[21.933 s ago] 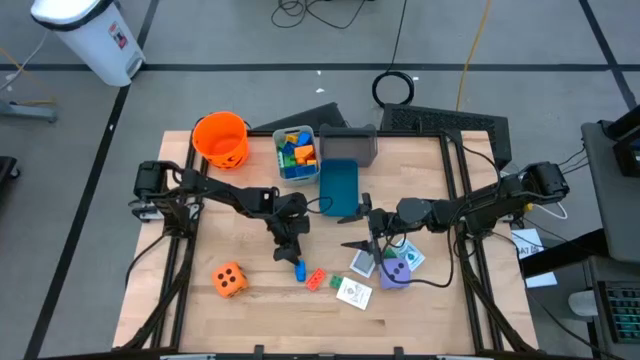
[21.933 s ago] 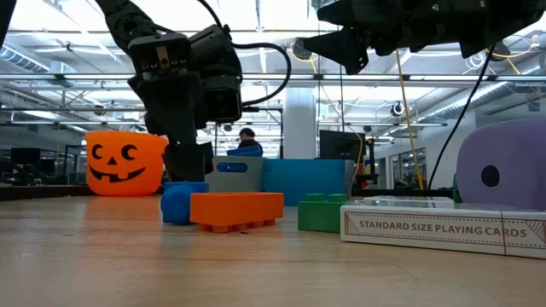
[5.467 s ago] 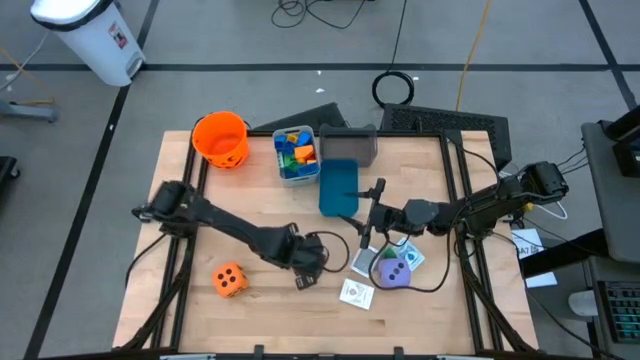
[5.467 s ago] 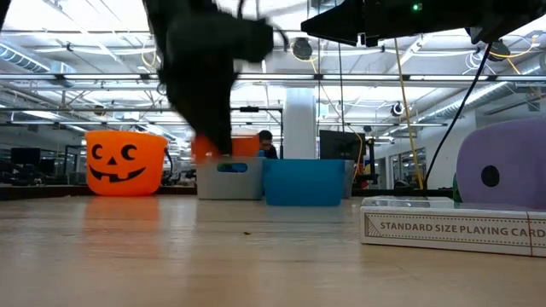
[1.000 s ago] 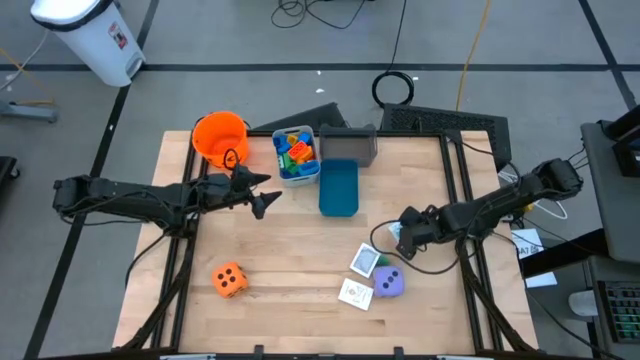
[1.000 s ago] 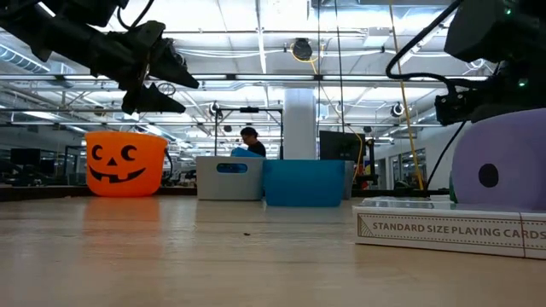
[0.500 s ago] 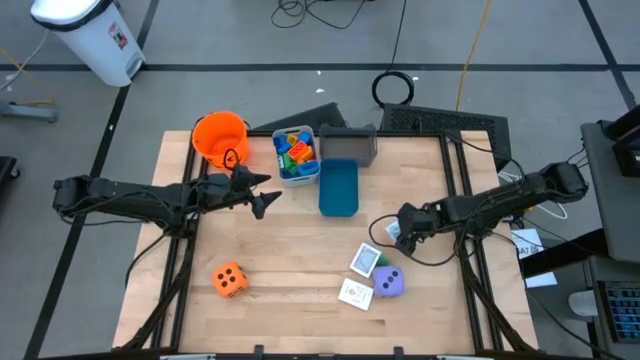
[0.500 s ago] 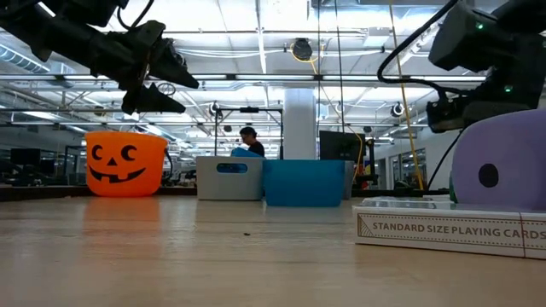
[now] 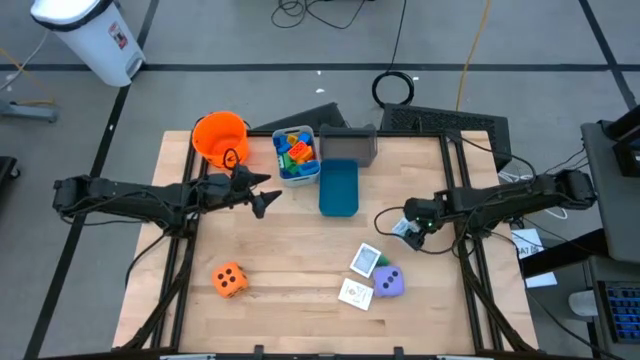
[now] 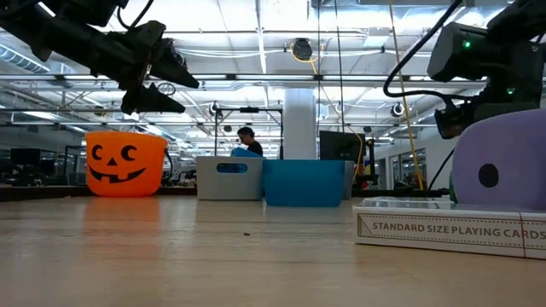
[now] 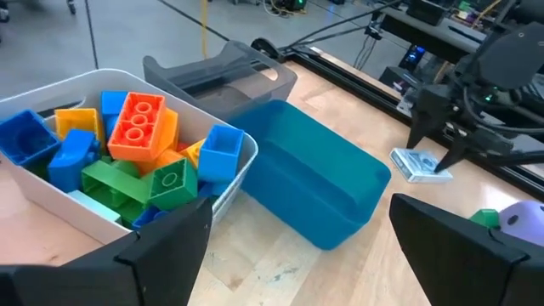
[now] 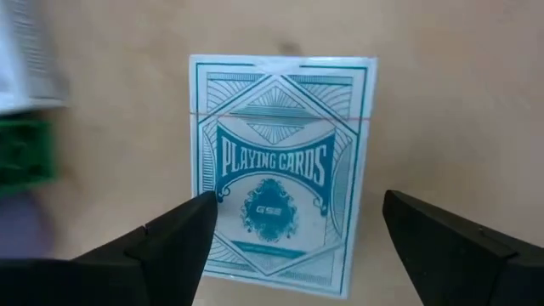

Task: Pick & Place Toys
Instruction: Put the white and blue deck of cards into the black bin

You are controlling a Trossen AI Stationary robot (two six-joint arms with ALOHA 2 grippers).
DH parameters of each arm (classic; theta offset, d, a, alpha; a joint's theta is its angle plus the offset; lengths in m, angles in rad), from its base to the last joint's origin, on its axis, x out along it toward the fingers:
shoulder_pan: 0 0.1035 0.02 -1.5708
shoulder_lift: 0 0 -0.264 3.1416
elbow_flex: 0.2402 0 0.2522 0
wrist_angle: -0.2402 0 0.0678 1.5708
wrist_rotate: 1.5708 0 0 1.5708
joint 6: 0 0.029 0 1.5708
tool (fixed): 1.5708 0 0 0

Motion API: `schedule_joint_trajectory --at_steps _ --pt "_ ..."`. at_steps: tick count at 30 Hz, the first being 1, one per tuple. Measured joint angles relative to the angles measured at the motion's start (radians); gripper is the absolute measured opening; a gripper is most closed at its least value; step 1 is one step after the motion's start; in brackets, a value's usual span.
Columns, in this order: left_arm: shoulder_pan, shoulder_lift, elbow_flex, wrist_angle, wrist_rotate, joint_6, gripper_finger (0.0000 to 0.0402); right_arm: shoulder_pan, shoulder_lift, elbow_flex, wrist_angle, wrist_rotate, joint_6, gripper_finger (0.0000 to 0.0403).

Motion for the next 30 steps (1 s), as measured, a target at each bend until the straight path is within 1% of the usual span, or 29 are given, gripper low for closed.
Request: schedule_joint_trajectory --at_steps 3,6,10,16,18,21,23,30 --pt "0.000 0.000 0.000 0.000 -0.008 -0.002 0.0365 -0.008 -0.014 0.033 -0.078 0.059 -0.020 0.0327" --pt "0.000 0.000 0.000 0.000 -0.010 -0.002 0.0365 0.000 -0.015 0.057 -0.115 0.115 -0.029 0.0325" --pt "0.000 0.000 0.000 0.000 -0.012 -0.003 0.0365 0.034 -0.015 0.057 -0.100 0.128 -0.007 0.0325" --pt "0.000 0.000 0.000 -0.001 -0.012 -0.004 0.0365 0.126 -0.015 0.058 -0.069 0.136 0.040 0.0325" --pt "0.000 0.000 0.000 -0.001 -0.013 -0.004 0.0365 0.162 -0.009 0.059 -0.050 0.170 0.049 0.0325" --pt "0.000 0.000 0.000 -0.001 -0.013 -0.004 0.0365 0.211 0.032 0.060 -0.058 0.236 0.033 0.0325" --pt "0.000 0.000 0.000 -0.001 -0.013 -0.004 0.0365 0.224 0.071 0.060 -0.059 0.261 0.030 0.0325" --pt "0.000 0.000 0.000 -0.001 -0.013 -0.004 0.0365 0.219 0.167 0.065 -0.036 0.277 0.033 0.0325"
